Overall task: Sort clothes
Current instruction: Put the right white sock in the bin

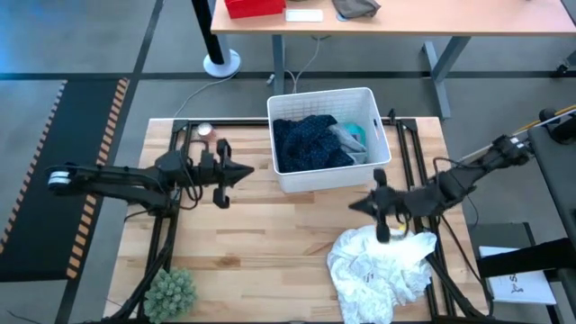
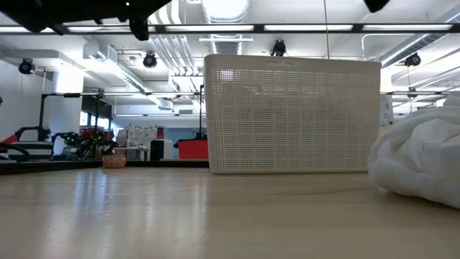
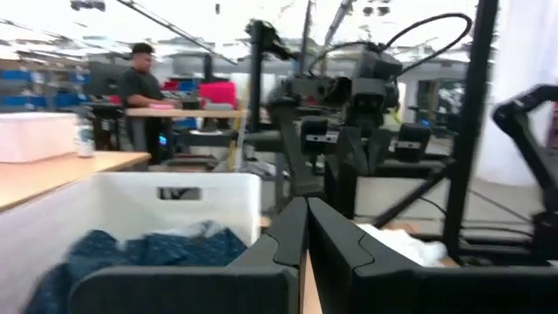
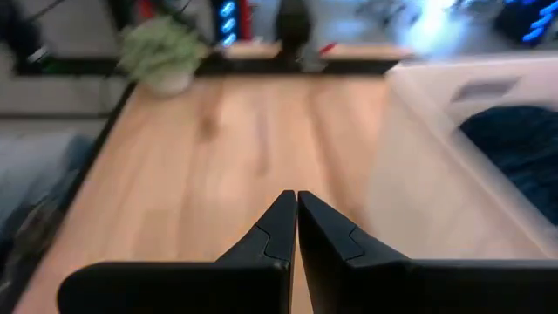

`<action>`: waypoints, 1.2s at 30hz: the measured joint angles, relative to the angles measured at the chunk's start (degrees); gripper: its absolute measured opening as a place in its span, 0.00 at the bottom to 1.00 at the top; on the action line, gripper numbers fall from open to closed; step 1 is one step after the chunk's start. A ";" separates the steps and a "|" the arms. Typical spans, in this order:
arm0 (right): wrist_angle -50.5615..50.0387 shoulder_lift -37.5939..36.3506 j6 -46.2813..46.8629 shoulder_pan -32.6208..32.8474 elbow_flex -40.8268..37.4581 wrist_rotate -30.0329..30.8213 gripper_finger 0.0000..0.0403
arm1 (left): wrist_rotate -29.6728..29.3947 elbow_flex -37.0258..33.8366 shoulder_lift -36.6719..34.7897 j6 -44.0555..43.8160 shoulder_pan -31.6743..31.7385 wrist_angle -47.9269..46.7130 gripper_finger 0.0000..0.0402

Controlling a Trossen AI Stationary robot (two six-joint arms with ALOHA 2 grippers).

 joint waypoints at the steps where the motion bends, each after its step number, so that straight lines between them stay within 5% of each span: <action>1: -1.33 0.55 1.69 1.58 0.02 -0.09 0.00 | 0.00 -0.02 0.31 0.08 -0.92 0.11 0.00; 11: -21.39 9.20 29.69 15.61 3.73 -0.70 0.00 | -2.87 3.87 6.52 6.17 -12.15 1.72 0.00; 18: -37.01 18.97 47.03 20.58 7.56 -9.71 0.00 | -8.70 7.60 12.49 9.25 -17.31 1.55 0.00; 28: -30.94 31.68 44.78 20.25 6.09 -21.49 0.00 | -9.55 10.03 16.96 9.33 -18.34 1.14 0.00; 36: -18.73 37.24 33.35 11.35 3.19 -26.17 0.00 | -9.55 10.03 16.56 9.36 -18.34 1.29 0.00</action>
